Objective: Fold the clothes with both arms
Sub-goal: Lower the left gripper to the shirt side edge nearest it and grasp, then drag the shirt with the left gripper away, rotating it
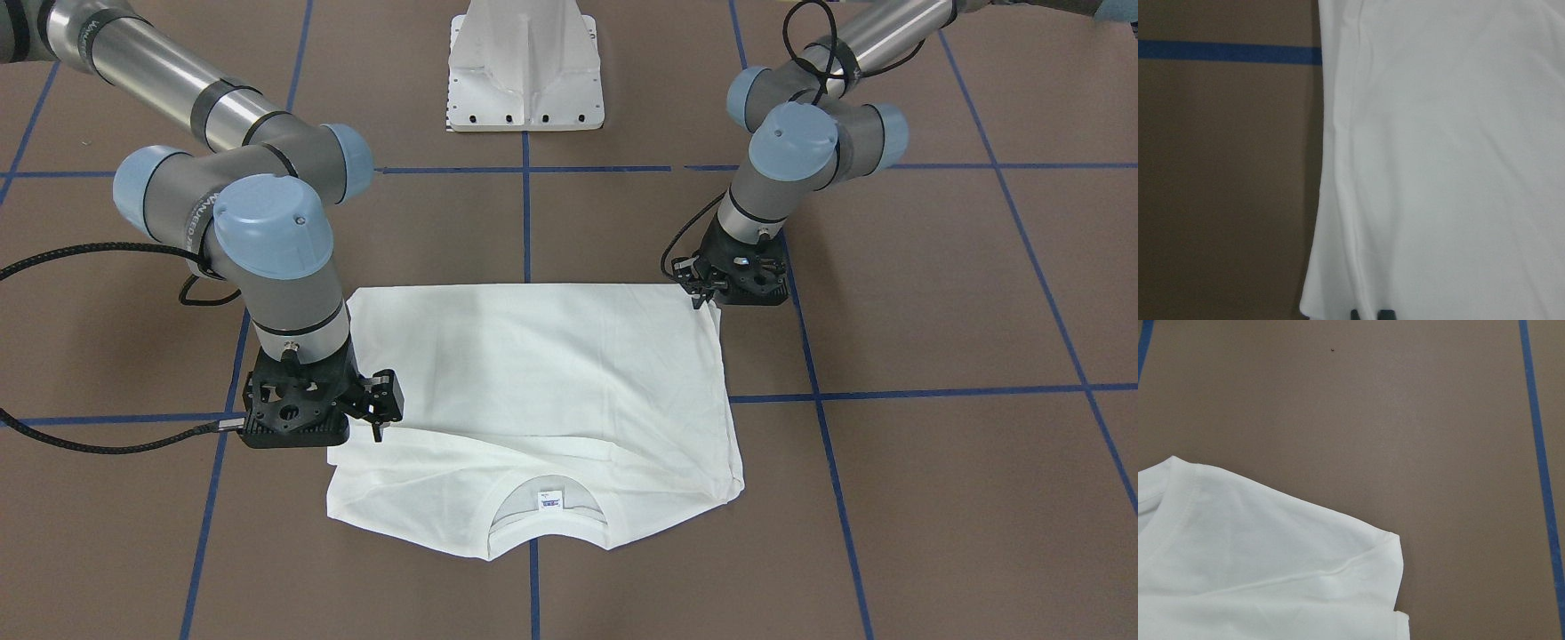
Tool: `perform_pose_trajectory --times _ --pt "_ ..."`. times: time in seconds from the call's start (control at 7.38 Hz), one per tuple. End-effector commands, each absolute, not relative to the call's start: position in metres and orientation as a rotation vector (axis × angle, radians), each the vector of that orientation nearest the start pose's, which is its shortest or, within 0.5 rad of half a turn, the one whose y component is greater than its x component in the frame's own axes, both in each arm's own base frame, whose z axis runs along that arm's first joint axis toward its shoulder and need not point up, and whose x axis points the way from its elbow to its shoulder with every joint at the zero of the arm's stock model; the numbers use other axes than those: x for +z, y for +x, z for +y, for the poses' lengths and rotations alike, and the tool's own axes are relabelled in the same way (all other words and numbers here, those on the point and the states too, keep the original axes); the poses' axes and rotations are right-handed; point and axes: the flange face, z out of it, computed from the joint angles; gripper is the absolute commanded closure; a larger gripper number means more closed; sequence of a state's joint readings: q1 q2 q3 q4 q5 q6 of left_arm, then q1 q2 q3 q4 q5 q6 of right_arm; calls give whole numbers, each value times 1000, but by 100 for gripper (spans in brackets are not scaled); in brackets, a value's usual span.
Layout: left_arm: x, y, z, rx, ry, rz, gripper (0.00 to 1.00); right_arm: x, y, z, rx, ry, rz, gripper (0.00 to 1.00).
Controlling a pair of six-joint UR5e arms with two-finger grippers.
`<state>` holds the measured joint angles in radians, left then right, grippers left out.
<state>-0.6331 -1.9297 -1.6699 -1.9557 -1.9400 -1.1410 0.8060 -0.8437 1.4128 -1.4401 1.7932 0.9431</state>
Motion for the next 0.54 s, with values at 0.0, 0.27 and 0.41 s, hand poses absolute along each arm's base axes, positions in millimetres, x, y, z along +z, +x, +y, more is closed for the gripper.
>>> perform_pose_trajectory --times 0.0,0.27,0.41 --pt "413 402 -479 47 202 824 100 280 -442 -619 93 296 -664 0" --pt "480 318 -558 105 283 681 100 277 -447 -615 87 295 -669 0" --pt "501 282 -597 120 331 617 100 275 -449 -614 83 296 -672 0"
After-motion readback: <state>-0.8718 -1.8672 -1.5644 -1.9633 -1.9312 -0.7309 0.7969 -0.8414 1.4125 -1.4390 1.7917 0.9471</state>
